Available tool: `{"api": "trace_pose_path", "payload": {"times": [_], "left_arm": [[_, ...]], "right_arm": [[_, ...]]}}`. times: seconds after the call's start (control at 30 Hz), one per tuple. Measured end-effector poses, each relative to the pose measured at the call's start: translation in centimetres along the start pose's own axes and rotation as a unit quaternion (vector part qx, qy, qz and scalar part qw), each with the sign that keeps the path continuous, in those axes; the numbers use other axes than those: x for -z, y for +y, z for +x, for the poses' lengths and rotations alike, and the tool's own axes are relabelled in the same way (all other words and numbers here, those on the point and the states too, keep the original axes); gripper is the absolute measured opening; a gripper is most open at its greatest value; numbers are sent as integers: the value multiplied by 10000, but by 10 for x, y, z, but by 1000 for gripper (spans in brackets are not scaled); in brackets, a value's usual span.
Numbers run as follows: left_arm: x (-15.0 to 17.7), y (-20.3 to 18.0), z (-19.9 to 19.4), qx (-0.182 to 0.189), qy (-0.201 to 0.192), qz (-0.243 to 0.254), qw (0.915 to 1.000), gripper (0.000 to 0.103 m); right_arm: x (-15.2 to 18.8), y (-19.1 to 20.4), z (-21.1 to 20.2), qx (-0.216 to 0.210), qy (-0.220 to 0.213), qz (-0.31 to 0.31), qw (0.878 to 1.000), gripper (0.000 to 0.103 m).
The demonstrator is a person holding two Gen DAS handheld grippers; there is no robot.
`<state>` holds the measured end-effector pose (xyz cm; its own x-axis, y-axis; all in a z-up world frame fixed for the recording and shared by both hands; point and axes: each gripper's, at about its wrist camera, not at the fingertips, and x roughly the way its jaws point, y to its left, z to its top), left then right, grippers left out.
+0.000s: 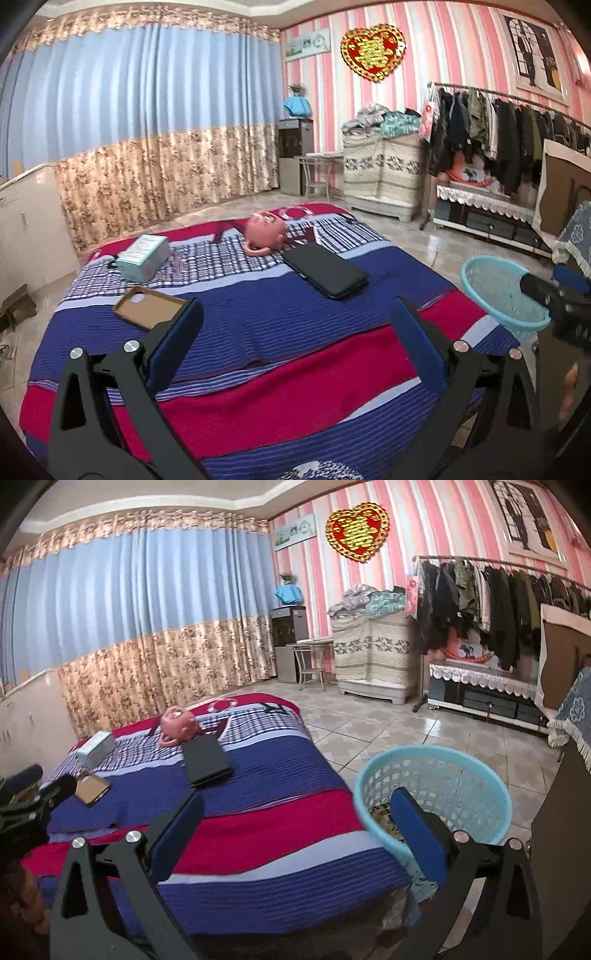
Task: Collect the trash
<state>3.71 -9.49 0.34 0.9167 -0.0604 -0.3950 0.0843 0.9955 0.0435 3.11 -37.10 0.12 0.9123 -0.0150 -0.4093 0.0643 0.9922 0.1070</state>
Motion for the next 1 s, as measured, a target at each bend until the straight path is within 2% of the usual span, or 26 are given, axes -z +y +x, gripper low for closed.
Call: {"api": "trace_pose_path", "payload": {"times": [0.37,0.47,0.6,0.77,1.0], "left_arm": [[13,15,-32,-132,-249,-4,9996,98],[12,18,-37,-65,-291,-74,9995,98],[10,23,-39,16,-140,-135,9998,98],[7,31,-45,-29,-303,-260,9992,98],[7,33,-46,-32,-328,-299,9990,98]], "right_arm": [[12,34,-30,156,55,-328,9993,98],[13,41,-37,201,10,-442,9988,98],[14,50,-40,182,-2,-520,9985,98],[14,61,-41,130,-30,-616,9980,98],[14,64,-42,217,-119,-554,9982,98]]}}
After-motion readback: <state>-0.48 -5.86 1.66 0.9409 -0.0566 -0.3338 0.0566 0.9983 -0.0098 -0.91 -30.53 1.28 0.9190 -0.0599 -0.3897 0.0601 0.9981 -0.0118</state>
